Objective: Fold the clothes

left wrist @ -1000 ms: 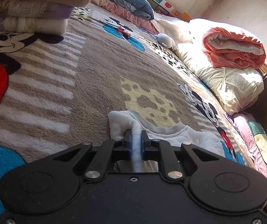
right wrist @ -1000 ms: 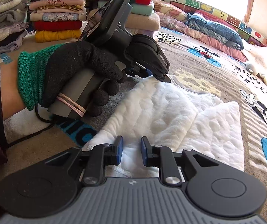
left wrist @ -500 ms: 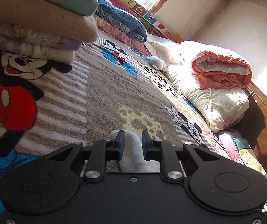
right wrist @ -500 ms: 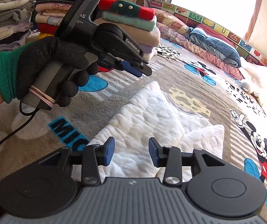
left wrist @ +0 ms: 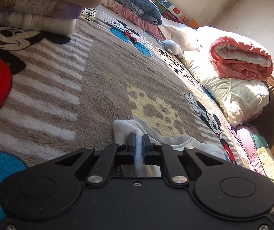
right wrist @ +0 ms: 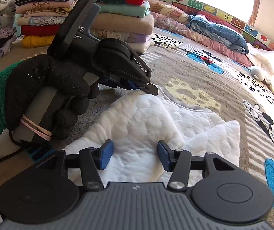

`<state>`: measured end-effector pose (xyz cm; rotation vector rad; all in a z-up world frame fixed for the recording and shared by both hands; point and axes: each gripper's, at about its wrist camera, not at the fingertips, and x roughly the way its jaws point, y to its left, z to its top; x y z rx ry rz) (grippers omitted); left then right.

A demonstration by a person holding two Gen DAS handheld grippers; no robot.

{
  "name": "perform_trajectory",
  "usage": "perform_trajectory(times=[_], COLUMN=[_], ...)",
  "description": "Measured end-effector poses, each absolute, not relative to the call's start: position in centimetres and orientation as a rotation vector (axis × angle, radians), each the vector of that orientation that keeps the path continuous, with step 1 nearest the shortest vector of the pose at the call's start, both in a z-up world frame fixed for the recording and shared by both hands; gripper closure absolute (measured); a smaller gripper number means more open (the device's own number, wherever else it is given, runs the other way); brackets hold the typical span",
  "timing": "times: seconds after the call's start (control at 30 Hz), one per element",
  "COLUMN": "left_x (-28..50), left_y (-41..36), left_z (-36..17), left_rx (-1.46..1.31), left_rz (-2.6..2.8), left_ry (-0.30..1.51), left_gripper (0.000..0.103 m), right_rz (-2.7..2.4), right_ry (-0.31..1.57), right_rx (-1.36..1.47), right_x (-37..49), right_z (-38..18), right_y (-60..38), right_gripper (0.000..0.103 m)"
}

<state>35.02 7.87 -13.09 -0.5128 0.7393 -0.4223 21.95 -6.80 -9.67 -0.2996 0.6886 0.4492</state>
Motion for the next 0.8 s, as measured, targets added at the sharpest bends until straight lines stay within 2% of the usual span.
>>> perform_trajectory(times=[0.13, 0.2, 0.37, 0.7, 0.8], left_x=[34.5, 33.9, 32.6, 33.1, 33.5], left_y=[8.2, 8.8, 11.1, 11.7, 12.0], left_z=[-12.5, -11.5, -10.2, -10.9, -11.3], left_rx=[-0.523, -0.528, -0.574, -0.605, -0.609], left_rz=[-0.441, -0.437, -0.435, -0.459, -0.457], left_ry=[0.720, 0.692, 0.637, 0.690, 0.701], left_gripper=[0.093, 0.089, 0.053, 0.048, 0.045], right_rz=[0.473, 0.487, 0.506, 0.443, 0.472], right_ry=[0.710, 0.719, 0.697, 0.676, 0.669], right_rx=[-0.251, -0.225, -0.110, 0.232, 0.290], right_x=[22.0, 21.9, 21.4, 26.3, 28.6], right_z=[-8.8, -8.1, -5.9, -6.5, -8.1], right_y=[-7.5, -7.9, -11.3, -24.0, -25.9], right_gripper=[0.050, 0.051, 0.050, 0.051, 0.056])
